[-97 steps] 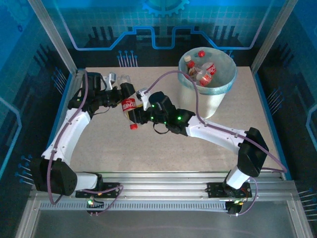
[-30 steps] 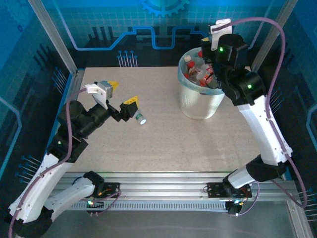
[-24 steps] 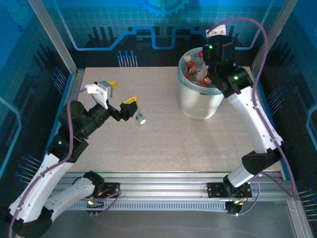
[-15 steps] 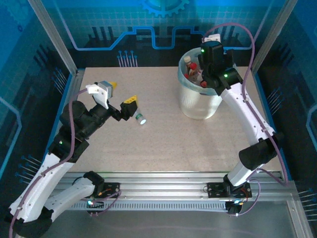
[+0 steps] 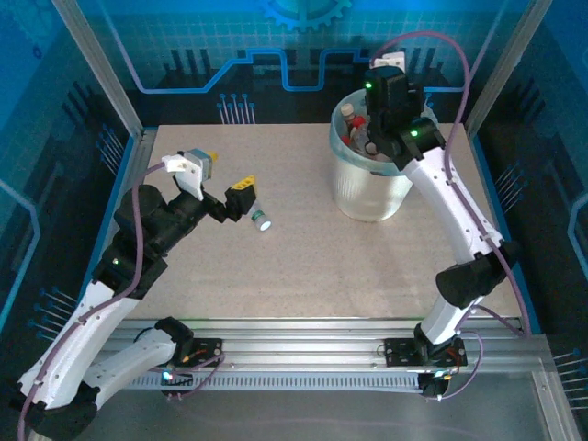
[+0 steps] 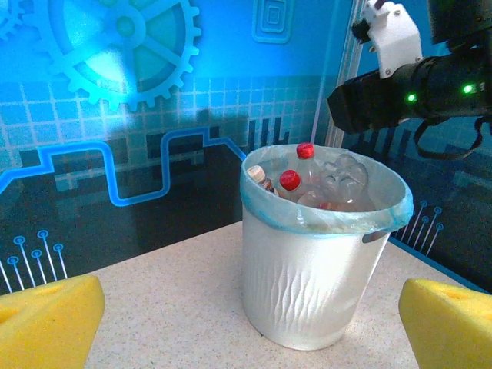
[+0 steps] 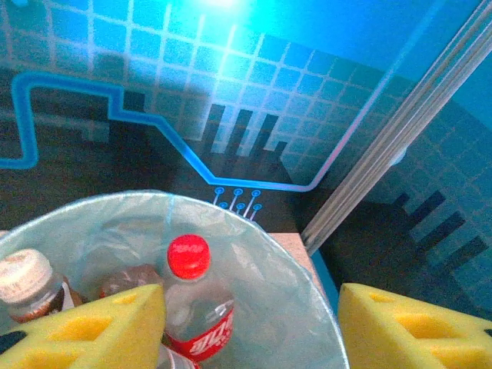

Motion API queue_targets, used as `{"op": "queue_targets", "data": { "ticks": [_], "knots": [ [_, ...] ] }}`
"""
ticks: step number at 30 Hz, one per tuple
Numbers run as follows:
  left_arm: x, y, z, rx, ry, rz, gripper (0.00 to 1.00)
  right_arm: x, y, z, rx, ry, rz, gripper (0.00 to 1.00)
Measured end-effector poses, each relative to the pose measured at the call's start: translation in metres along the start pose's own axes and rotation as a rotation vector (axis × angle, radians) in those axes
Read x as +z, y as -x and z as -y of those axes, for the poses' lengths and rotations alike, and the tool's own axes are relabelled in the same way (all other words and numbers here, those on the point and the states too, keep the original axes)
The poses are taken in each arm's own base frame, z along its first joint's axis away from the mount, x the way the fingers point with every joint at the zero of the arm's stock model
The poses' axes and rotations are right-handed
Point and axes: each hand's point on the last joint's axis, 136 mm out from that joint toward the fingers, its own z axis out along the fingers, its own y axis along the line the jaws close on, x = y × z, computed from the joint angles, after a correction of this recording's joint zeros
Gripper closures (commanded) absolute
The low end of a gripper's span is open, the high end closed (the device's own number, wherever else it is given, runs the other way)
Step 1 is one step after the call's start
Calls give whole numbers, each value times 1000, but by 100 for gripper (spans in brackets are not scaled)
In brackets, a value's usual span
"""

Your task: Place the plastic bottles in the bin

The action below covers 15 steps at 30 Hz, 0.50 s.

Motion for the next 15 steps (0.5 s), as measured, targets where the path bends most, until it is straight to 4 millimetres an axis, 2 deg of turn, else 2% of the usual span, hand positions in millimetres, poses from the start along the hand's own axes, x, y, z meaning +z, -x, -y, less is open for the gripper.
{"op": "queue_targets", "data": {
  "ticks": [6, 10, 12, 15],
  "knots": [
    [2, -6, -1, -1, 2, -15, 1, -6, -12, -38, -48, 76, -28, 33],
    [2, -7, -1, 1, 6, -17, 1, -10, -17, -55, -26, 153, -39, 37],
    [2, -7, -3, 3, 12, -19, 1, -8, -25, -60, -19, 173, -63, 39],
    [3, -9, -3, 3, 14, -24, 1, 4, -48, -61, -13, 178, -126, 43]
  ]
}}
